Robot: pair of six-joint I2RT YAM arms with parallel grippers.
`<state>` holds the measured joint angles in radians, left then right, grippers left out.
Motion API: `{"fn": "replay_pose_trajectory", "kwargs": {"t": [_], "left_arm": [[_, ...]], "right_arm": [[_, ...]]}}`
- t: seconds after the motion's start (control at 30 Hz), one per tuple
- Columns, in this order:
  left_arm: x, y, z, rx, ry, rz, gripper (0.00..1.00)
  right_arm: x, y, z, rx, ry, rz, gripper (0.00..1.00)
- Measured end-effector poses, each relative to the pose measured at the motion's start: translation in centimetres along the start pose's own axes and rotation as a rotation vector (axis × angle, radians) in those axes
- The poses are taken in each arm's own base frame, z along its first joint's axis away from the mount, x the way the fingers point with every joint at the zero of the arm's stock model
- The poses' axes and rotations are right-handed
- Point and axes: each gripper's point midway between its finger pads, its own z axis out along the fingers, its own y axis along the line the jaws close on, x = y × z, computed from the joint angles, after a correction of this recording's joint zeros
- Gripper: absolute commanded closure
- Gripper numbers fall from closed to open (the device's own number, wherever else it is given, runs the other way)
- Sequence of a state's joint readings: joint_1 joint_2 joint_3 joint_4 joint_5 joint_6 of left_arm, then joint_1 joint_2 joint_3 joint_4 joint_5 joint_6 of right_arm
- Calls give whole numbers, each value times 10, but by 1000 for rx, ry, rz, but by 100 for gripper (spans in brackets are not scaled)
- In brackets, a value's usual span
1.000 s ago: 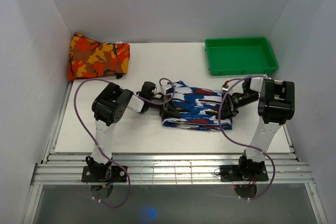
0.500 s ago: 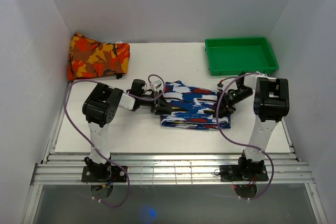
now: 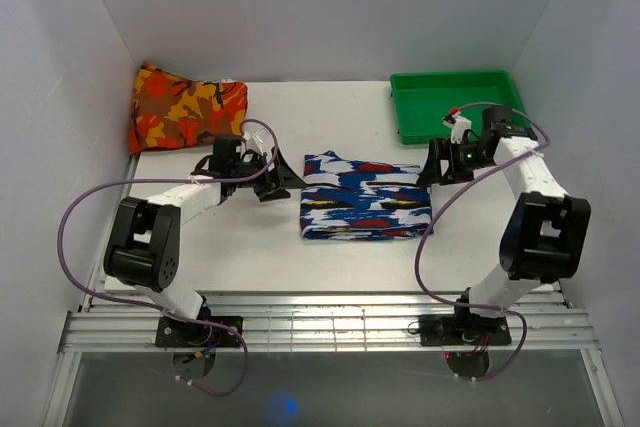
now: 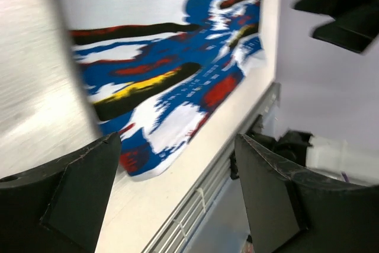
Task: Fold and stack the trousers
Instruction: Fold the trousers, then neatly place the folded trousers to the corner
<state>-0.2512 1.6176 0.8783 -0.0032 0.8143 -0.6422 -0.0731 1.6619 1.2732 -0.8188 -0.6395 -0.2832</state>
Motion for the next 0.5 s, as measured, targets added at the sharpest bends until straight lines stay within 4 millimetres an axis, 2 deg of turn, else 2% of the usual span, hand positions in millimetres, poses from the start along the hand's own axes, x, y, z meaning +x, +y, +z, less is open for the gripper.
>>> {"fn": "replay_pose_trajectory", "kwargs": {"t": [0.07,0.13,0.23,0.3,0.43,0.5], "left_arm": [[0,11,-6,-81,-23,-29,10],[3,21,-8,-146,-32,-58,9],[15,41,-11,-250,-30,-115,8],[26,54,-11,-329,-22,-163,7],[53,64,-4,-413,11,-196,5],[71,58,5,-420,47,-188,5]], "right_arm": [[4,-8,-16,88,-34,21,10],[15,-13,-21,144,-30,52,10],[44,-21,-9,176,35,135,10],[70,-27,4,182,109,214,10],[102,-34,21,191,182,302,10],[110,-35,26,192,192,325,10]]}}
